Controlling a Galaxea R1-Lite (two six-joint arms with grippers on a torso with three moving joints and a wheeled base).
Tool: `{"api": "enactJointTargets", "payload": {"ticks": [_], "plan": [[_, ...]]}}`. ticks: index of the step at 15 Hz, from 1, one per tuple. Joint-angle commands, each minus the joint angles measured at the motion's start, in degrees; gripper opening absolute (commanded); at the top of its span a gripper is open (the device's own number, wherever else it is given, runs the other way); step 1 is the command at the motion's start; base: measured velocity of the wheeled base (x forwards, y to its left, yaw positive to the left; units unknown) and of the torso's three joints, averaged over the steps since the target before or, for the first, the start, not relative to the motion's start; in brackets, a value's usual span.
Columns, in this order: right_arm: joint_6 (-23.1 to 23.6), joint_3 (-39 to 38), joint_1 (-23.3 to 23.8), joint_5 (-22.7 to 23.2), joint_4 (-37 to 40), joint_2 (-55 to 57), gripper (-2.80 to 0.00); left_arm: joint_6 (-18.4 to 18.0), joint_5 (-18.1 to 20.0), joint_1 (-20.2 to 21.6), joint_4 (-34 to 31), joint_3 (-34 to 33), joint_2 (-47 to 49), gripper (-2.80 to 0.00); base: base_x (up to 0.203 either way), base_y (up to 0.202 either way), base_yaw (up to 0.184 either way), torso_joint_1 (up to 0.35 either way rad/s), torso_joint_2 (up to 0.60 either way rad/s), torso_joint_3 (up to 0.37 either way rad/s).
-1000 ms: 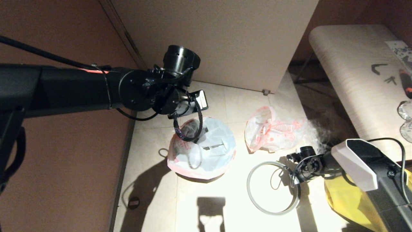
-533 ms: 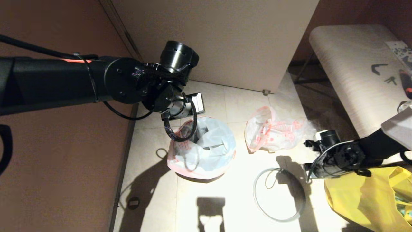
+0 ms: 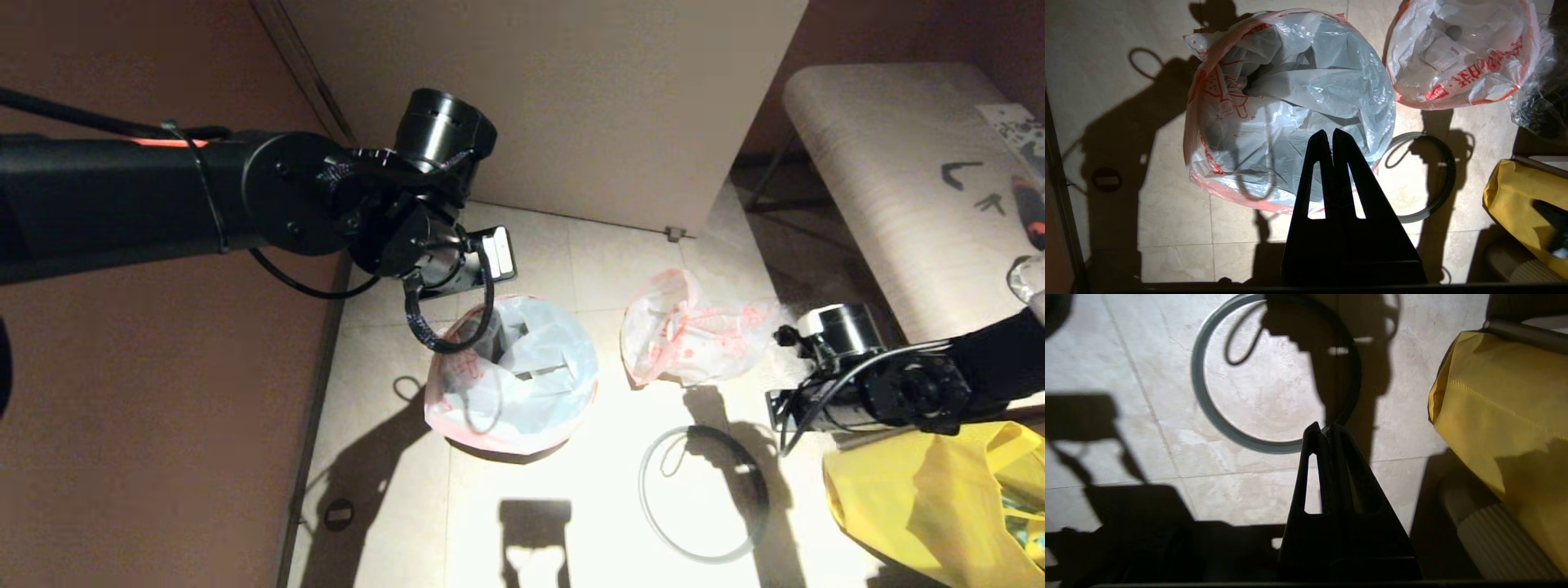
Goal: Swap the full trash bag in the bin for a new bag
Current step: Place the trash can ring on the trash can
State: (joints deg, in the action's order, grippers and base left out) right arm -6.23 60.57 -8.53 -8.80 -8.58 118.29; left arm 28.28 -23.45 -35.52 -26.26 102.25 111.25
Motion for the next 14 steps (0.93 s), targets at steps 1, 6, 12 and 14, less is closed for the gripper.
{"api": "enactJointTargets", "payload": {"ticks": [1, 6, 12, 14], "plan": [[1.7, 3.8, 0.2, -0.8, -2.0, 12.1, -2.8, 0.2, -0.2, 0.2, 0.0, 0.1, 0.7, -2.8, 0.0, 0.0, 0.0, 0.0, 0.0, 0.0], [12.6, 21.9, 3.2, -2.2, -5.3, 32.8, -2.8, 0.1, -0.2, 0.1, -0.1, 0.9, 2.8, -2.8, 0.0, 0.0, 0.0, 0.0, 0.0, 0.0], [20.3, 35.7, 6.7, -2.2, -5.9, 47.8, 0.0, 0.1, -0.4, 0.0, 0.0, 1.6, 5.3, -2.8, 0.0, 0.0, 0.0, 0.0, 0.0, 0.0], [21.0, 40.1, 7.3, -2.1, -5.9, 50.7, 0.0, 0.1, -0.4, 0.2, 0.1, 1.7, 5.3, -2.8, 0.0, 0.0, 0.0, 0.0, 0.0, 0.0]]}}
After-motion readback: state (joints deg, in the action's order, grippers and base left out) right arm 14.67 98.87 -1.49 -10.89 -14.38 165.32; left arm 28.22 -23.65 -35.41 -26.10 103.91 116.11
